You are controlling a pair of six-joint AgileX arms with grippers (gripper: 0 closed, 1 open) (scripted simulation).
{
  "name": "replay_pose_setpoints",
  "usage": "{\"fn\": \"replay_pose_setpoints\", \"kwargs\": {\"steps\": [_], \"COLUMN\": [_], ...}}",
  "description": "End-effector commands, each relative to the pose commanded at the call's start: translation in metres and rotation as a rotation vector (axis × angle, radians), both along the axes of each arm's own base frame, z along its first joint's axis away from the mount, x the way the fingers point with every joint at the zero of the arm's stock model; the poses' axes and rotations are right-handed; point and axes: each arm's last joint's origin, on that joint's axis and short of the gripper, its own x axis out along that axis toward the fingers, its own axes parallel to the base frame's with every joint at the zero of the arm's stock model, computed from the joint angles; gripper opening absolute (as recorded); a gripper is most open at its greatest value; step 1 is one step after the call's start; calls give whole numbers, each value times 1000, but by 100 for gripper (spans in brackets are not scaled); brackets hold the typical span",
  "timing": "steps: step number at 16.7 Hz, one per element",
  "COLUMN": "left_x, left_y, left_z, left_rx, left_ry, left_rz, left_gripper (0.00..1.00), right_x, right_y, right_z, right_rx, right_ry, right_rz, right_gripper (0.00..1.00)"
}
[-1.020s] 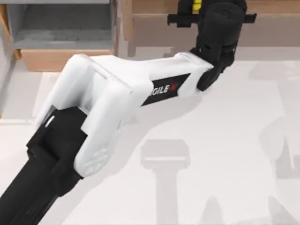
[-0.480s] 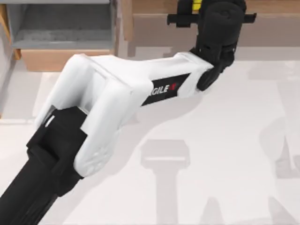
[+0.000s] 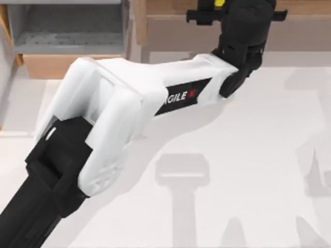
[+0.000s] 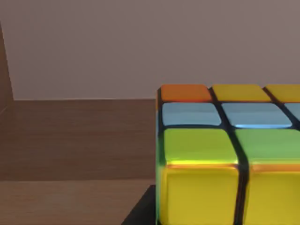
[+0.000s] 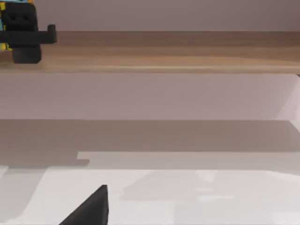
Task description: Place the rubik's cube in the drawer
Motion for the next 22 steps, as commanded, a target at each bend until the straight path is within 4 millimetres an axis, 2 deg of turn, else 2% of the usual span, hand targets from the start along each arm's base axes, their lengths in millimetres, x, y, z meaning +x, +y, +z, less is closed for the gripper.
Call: {"fn": "replay_pose_setpoints", "kwargs": {"steps": [4,8,14,18,22], "left_x": [-13,-12,-12,-17,-34], "left_y": [-5,4,3,-4,-21], "left_z": [11,4,2,19,39], "left_rx": [-23,-6,-2,44,158], "left_ry": [-15,15,17,29,74], "left_rz": [-17,11,8,-45,-171], "left_gripper": [0,0,0,0,0], "right_x": [0,0,0,0,0], "right_y": [0,0,0,0,0], "right_z": [0,0,0,0,0], "right_rx": [0,0,0,0,0], "right_ry": [0,0,0,0,0], "right_rz": [0,0,0,0,0], "right_gripper": [100,100,100,100,100]}}
